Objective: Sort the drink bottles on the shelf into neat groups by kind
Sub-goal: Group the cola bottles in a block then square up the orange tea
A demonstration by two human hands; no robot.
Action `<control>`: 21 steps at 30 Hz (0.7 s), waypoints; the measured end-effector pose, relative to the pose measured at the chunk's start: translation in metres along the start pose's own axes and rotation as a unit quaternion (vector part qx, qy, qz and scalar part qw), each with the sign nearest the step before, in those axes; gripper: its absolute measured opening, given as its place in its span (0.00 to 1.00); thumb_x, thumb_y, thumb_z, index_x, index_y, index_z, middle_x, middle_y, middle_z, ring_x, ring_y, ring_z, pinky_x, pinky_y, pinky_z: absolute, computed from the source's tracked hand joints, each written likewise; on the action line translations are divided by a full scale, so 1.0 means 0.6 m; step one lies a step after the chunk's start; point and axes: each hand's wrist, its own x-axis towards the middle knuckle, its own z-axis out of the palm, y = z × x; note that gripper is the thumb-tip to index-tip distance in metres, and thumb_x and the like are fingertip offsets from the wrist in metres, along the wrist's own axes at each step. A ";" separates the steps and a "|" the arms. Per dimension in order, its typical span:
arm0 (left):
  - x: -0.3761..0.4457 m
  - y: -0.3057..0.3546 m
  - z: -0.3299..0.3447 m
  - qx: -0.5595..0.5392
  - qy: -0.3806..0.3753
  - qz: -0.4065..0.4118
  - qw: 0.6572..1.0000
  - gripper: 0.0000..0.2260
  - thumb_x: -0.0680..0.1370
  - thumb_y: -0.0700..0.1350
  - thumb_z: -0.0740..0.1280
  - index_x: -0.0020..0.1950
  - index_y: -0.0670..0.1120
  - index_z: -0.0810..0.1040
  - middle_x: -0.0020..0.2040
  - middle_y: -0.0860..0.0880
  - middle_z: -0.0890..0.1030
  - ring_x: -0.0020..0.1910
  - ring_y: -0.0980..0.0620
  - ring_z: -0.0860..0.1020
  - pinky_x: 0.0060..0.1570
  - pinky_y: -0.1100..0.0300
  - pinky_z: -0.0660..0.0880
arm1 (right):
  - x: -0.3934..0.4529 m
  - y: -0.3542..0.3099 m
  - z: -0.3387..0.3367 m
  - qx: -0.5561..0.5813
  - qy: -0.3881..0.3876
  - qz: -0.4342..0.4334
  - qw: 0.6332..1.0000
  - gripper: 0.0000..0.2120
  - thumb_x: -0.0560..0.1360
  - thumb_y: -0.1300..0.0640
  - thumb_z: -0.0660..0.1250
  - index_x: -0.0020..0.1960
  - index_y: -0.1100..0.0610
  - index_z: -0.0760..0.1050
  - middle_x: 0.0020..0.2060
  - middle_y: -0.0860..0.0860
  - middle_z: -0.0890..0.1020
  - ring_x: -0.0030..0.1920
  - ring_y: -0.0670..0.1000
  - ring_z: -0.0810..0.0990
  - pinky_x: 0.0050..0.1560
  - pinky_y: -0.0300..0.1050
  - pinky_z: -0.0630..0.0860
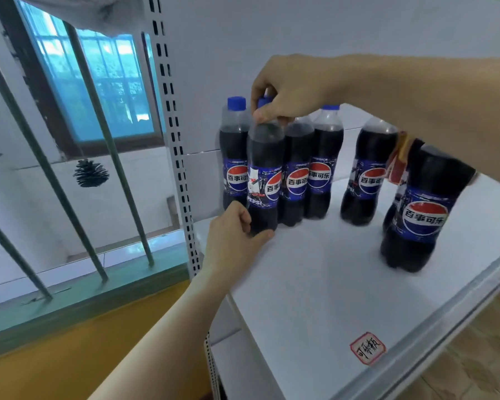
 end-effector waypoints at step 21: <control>-0.026 0.031 0.010 0.171 -0.005 0.028 0.985 0.15 0.76 0.48 0.74 0.38 0.48 0.68 0.32 0.52 0.75 0.34 0.52 0.73 0.33 0.54 0.70 | -0.109 0.190 -0.075 -0.070 0.121 -0.041 0.989 0.10 0.78 0.46 0.69 0.53 0.51 0.80 0.46 0.48 0.83 0.40 0.39 0.76 0.42 0.41 0.69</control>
